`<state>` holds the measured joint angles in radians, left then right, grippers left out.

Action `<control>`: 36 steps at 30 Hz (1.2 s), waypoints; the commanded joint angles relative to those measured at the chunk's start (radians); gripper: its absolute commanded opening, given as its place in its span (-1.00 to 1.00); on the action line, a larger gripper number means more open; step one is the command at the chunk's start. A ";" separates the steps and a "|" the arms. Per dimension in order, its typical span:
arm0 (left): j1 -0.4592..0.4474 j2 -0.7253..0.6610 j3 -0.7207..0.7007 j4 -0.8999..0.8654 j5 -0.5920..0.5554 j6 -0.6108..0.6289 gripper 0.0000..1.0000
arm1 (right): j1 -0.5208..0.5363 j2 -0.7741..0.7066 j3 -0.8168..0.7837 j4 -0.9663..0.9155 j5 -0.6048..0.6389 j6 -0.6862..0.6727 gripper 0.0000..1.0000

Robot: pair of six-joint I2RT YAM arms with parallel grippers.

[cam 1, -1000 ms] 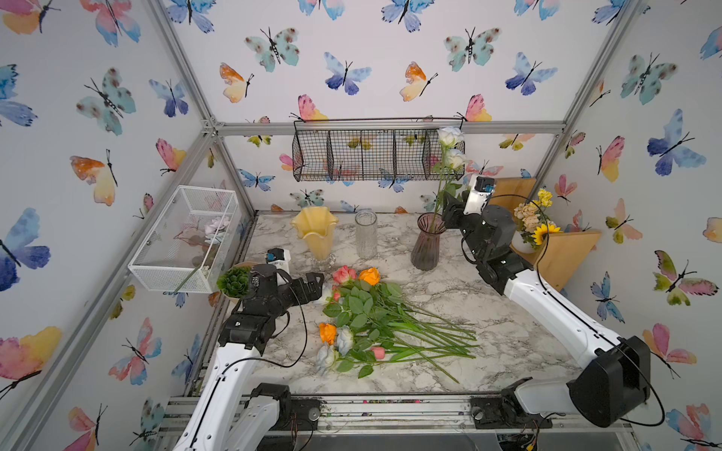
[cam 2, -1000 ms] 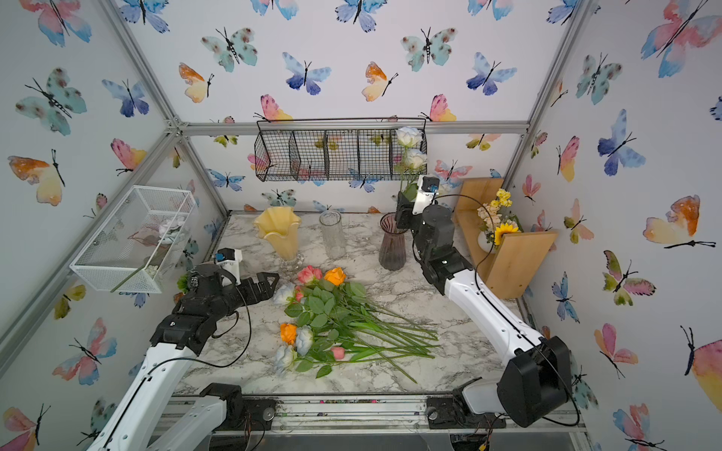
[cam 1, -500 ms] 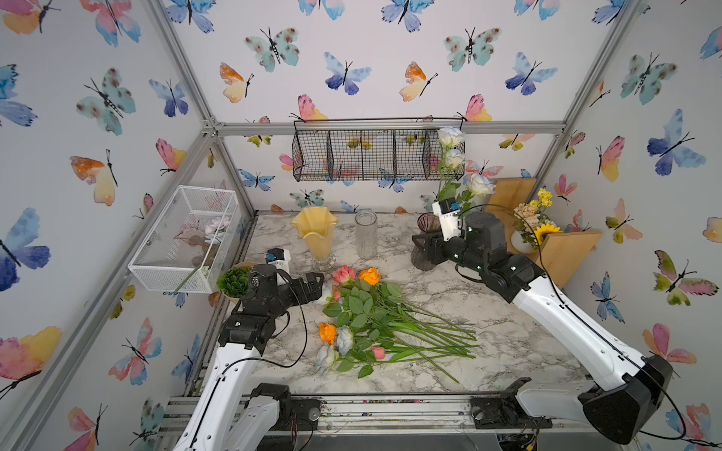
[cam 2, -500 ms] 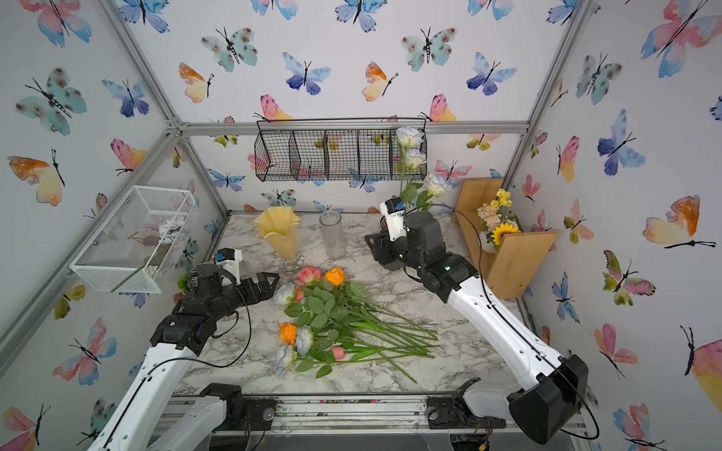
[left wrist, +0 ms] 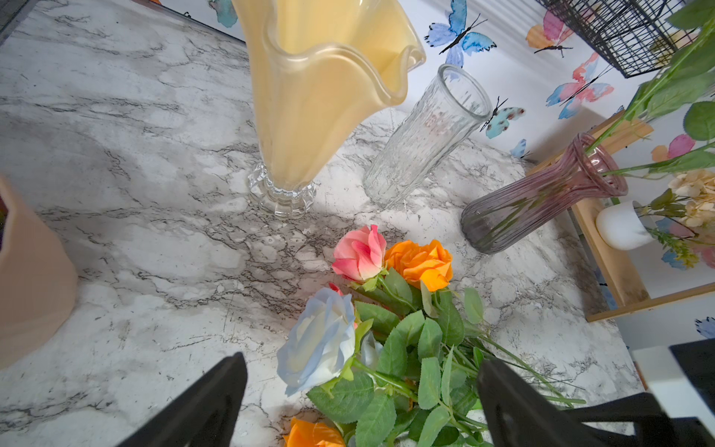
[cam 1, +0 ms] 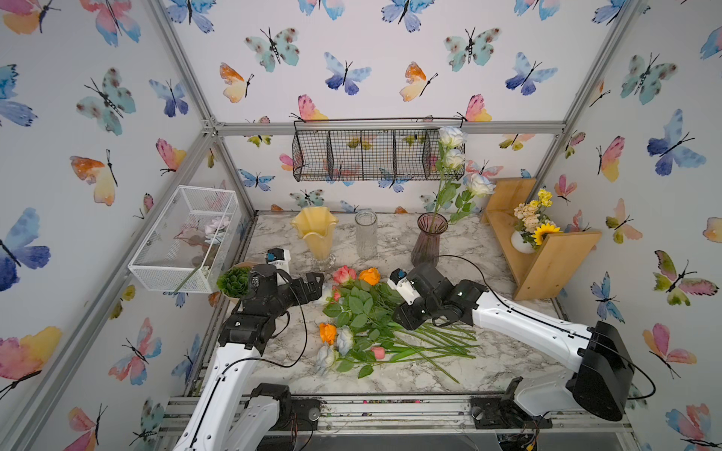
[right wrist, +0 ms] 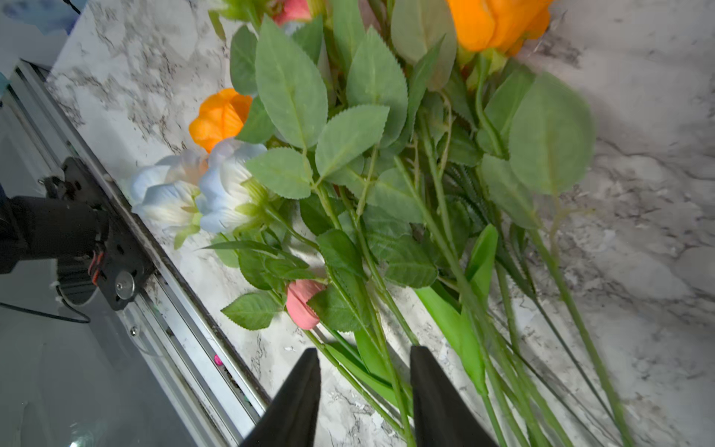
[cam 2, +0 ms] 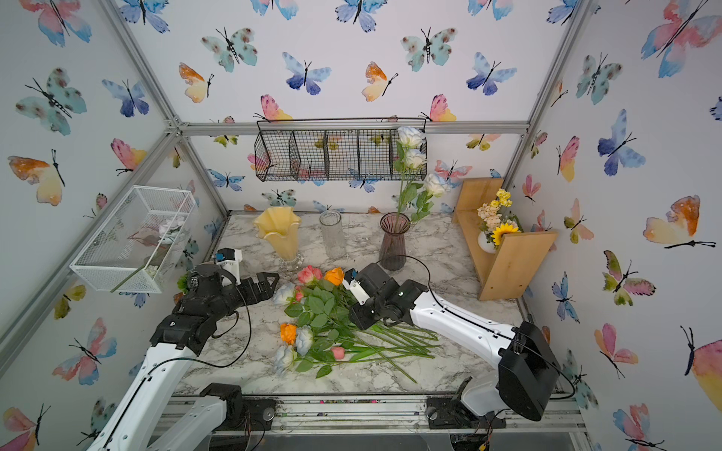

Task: Arrange the flowers in different vases according to their colors
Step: Pick up the flower at the center of the board.

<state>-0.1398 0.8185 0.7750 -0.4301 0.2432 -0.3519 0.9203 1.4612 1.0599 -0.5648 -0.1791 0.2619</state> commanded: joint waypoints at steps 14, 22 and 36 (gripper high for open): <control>-0.003 -0.002 -0.006 0.007 0.014 0.010 0.98 | 0.030 0.108 -0.080 0.015 -0.010 0.027 -0.38; -0.004 -0.002 -0.005 0.007 0.018 0.010 0.98 | 0.043 0.145 -0.079 0.014 0.011 0.028 -0.43; -0.003 -0.001 -0.005 0.008 0.022 0.010 0.98 | 0.005 0.157 -0.009 -0.056 0.137 -0.059 -0.53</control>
<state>-0.1398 0.8192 0.7750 -0.4301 0.2432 -0.3519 0.9375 1.5993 1.0309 -0.5743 -0.0849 0.2344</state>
